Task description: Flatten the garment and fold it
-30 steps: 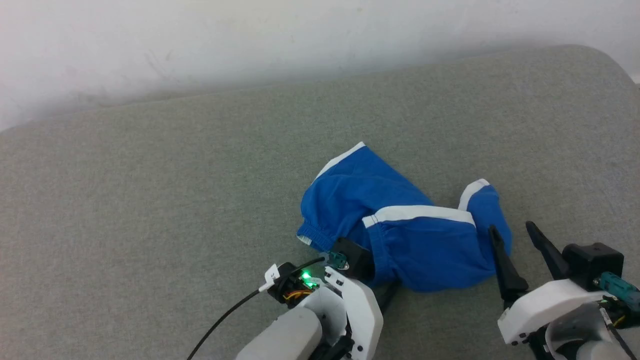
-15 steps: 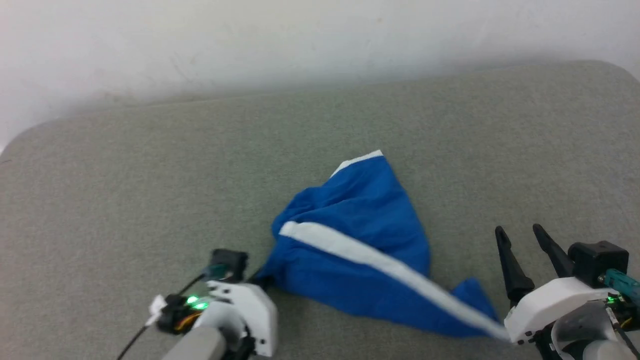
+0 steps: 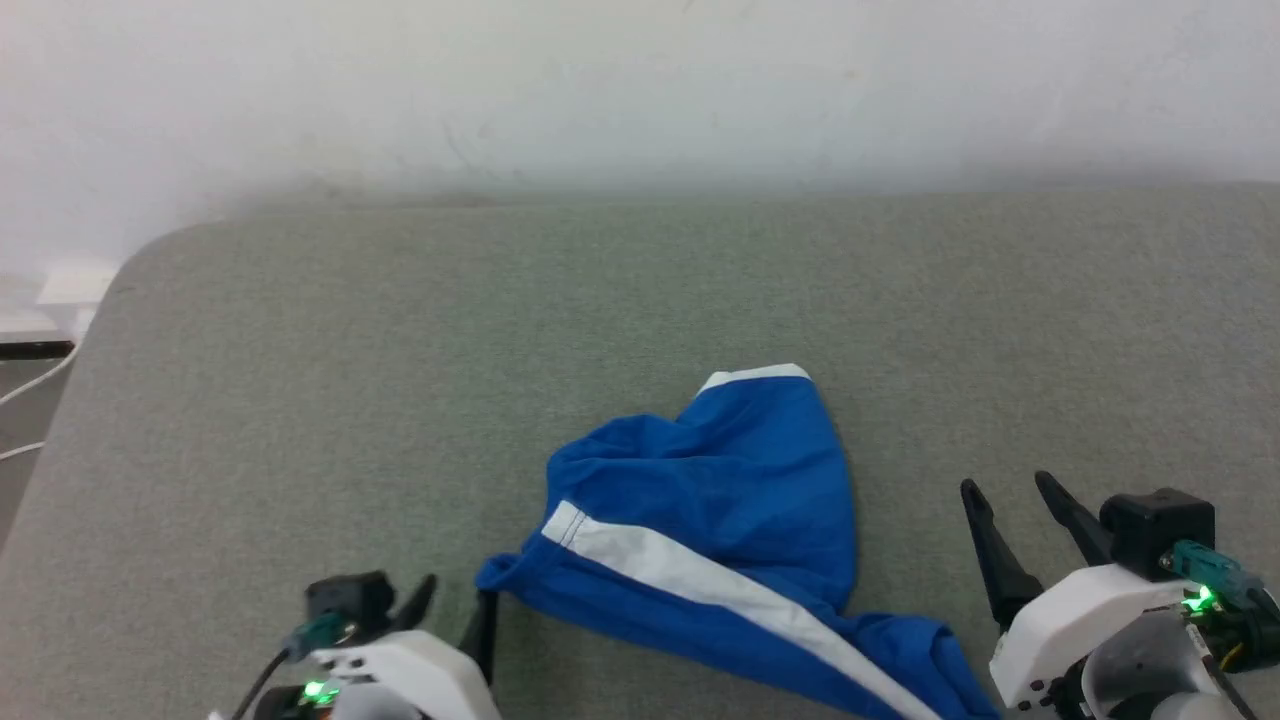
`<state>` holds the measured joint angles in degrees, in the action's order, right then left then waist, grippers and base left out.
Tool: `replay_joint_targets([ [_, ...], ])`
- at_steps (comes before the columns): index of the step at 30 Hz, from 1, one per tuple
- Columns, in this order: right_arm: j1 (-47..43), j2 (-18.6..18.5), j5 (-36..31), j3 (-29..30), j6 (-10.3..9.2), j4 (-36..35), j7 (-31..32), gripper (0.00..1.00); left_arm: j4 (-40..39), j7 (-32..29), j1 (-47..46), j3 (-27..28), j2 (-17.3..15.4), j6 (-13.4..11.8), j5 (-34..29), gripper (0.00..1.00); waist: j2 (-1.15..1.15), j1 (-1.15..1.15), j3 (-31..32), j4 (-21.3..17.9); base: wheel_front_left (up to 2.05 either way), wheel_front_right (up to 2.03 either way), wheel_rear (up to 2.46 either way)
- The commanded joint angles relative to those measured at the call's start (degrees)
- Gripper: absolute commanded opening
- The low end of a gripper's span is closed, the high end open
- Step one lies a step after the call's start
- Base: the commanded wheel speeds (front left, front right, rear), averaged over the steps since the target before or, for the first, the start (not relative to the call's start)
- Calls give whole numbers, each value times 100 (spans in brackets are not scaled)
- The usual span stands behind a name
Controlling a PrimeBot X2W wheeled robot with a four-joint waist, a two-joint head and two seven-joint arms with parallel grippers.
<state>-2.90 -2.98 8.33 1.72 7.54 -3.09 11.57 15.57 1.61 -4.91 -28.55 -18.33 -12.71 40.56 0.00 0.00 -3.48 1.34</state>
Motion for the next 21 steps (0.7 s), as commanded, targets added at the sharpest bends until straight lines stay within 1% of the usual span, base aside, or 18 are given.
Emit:
replay_joint_targets([
  [1,-78,10,-59,-2,-5,-52,28,100,-88,255,114,163,-67,-88,34,100,0,0,124,152,0,0,0],
  [4,-106,10,-103,-36,-5,-91,94,100,-272,949,240,515,-117,-232,-29,100,0,0,176,265,0,0,0],
  [6,-72,10,-132,-129,-5,-79,147,100,-407,1188,264,671,-136,-267,-155,100,0,0,188,327,0,0,0],
  [7,-29,10,-142,-207,-5,-56,176,100,-469,1250,266,740,-121,-244,-205,100,0,0,186,356,0,0,0],
  [10,174,10,-108,-508,-5,113,306,100,-547,1314,260,772,-62,-122,-400,100,0,0,160,447,0,0,0],
  [13,436,10,35,-859,-5,458,580,100,-559,1330,193,725,21,-18,-574,100,0,0,103,545,0,0,0],
  [15,652,-7,137,-1093,-5,745,797,100,-659,1334,103,800,106,38,-745,100,0,0,35,631,0,0,0],
  [19,1092,-15,309,-1370,-5,1454,1383,100,-921,1337,-15,1032,381,236,-1151,100,0,0,-162,824,0,0,0],
  [20,1092,-15,309,-1370,-5,1454,1383,100,-921,1337,-15,1032,381,236,-1151,100,0,0,-162,824,0,0,0],
  [21,1200,-13,343,-1401,-5,1635,1545,100,-945,1337,-38,1069,451,297,-1244,100,0,0,-214,870,0,0,0],
])
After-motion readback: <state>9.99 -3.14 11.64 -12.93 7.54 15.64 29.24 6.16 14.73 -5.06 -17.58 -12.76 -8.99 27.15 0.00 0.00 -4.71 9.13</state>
